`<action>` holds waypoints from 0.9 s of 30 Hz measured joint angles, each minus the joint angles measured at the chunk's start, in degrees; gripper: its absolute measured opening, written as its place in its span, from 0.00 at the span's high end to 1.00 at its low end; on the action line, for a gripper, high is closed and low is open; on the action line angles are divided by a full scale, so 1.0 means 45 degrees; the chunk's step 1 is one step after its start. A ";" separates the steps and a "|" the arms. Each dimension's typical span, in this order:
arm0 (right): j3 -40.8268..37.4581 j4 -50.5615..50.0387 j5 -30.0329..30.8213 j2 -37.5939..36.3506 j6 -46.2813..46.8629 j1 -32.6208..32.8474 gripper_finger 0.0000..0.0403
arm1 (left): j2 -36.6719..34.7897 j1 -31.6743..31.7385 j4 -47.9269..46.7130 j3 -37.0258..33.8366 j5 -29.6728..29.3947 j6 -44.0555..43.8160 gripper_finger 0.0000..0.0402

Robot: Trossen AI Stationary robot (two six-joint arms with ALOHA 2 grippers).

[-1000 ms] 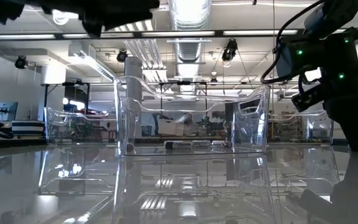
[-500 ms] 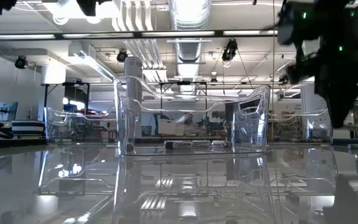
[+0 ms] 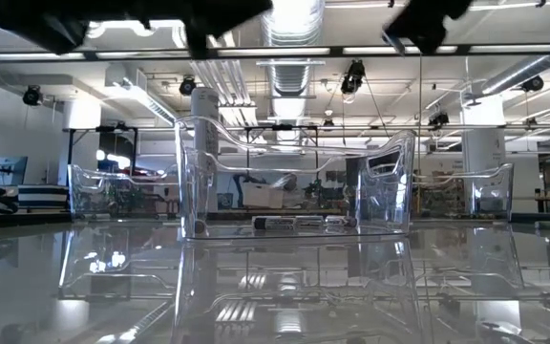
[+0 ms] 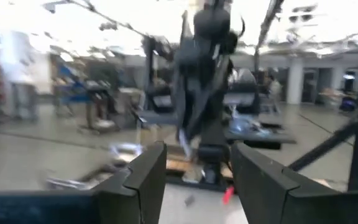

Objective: Sort batteries
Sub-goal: Put the white battery into the top left transparent bin

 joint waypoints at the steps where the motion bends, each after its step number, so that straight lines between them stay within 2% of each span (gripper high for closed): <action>1: -0.0060 0.0998 -0.0313 0.0080 -0.0254 0.0000 0.95 | 0.0245 0.0383 -0.0318 0.0180 0.0597 -0.0429 0.61; 5: -0.0302 0.4592 -0.1098 0.0608 -0.1206 0.0005 0.95 | 0.1476 0.1365 -0.0668 0.0892 0.2955 -0.0916 0.61; 10: -0.0369 0.7310 -0.2699 0.1521 -0.1932 0.0122 0.95 | 0.2303 0.1643 -0.0696 0.1931 0.3033 -0.0162 0.61; 18: -0.0286 0.7897 -0.2761 0.2396 -0.2219 0.0165 0.95 | 0.2322 0.1697 -0.1379 0.2663 0.3009 -0.0196 0.61; 22: -0.0281 0.8043 -0.2519 0.2510 -0.2424 0.0170 0.95 | 0.2294 0.1777 -0.1368 0.2766 0.3929 -0.0717 0.62; 27: -0.0281 0.8326 -0.2426 0.2610 -0.2485 0.0170 0.95 | 0.2322 0.1807 -0.1384 0.2900 0.4014 -0.0829 0.62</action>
